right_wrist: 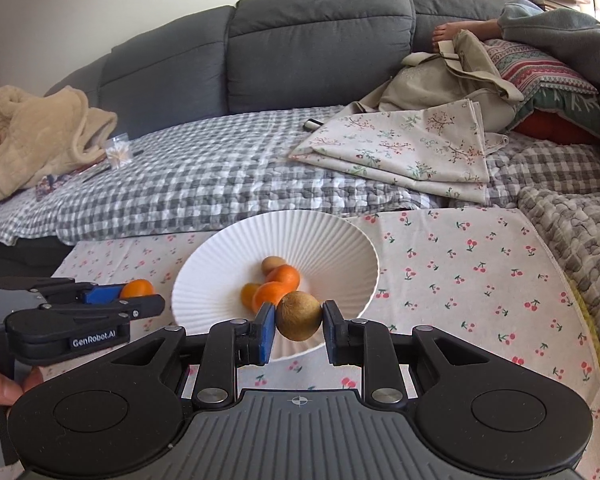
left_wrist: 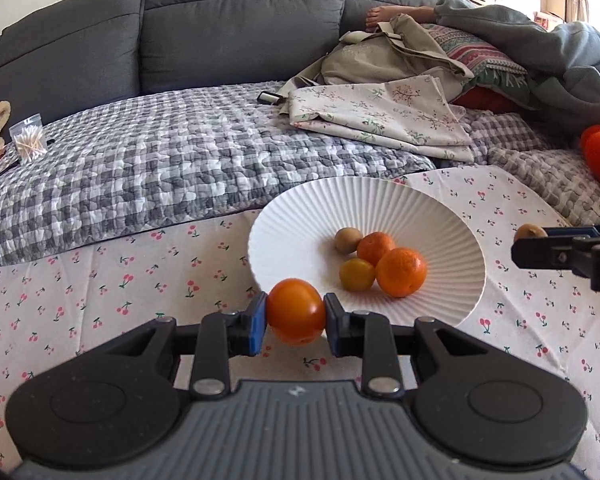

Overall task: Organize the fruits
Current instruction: 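Carry the tomato and kiwi in both tools over the white bowl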

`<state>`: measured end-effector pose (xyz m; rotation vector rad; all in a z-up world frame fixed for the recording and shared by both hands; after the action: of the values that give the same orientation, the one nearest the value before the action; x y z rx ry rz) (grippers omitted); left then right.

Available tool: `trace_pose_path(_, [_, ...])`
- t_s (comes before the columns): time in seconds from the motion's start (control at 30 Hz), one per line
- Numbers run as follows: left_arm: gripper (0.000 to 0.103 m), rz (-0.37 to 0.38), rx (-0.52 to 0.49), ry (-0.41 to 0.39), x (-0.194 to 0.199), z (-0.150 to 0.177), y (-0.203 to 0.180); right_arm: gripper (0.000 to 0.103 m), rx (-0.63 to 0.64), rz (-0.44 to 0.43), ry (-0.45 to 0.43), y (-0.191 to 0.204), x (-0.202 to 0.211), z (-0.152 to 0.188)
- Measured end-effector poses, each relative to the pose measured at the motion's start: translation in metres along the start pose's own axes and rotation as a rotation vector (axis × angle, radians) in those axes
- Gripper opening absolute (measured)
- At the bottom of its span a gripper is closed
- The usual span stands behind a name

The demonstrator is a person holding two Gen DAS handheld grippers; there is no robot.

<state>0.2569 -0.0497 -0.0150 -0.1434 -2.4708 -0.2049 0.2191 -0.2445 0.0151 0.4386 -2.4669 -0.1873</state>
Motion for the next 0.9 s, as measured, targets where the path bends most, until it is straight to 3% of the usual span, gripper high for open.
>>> trace_pose_path(0.33, [0.028,0.053,-0.014,0.027,-0.027,-0.004,-0.018,0.023,0.000,0.033,0.022,-0.014,-0.036,-0.004])
trace_pose_path(0.9, [0.029,0.063,-0.057,0.020,-0.044,0.001,-0.033,0.024,-0.002,0.043,0.049,-0.023,-0.072,0.001])
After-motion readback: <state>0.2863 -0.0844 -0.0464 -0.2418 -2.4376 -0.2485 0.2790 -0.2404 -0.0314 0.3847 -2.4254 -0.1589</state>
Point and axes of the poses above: each gripper's, at about its wrist camera, not at the fingertips, and x roughly against the way its jaws point, y to its left, z to its underside, the point moved 3 cm from there along -x, roughly the way its jaws point, and after that the axes turned 9 degrees about -z, right-handed, at the moved point
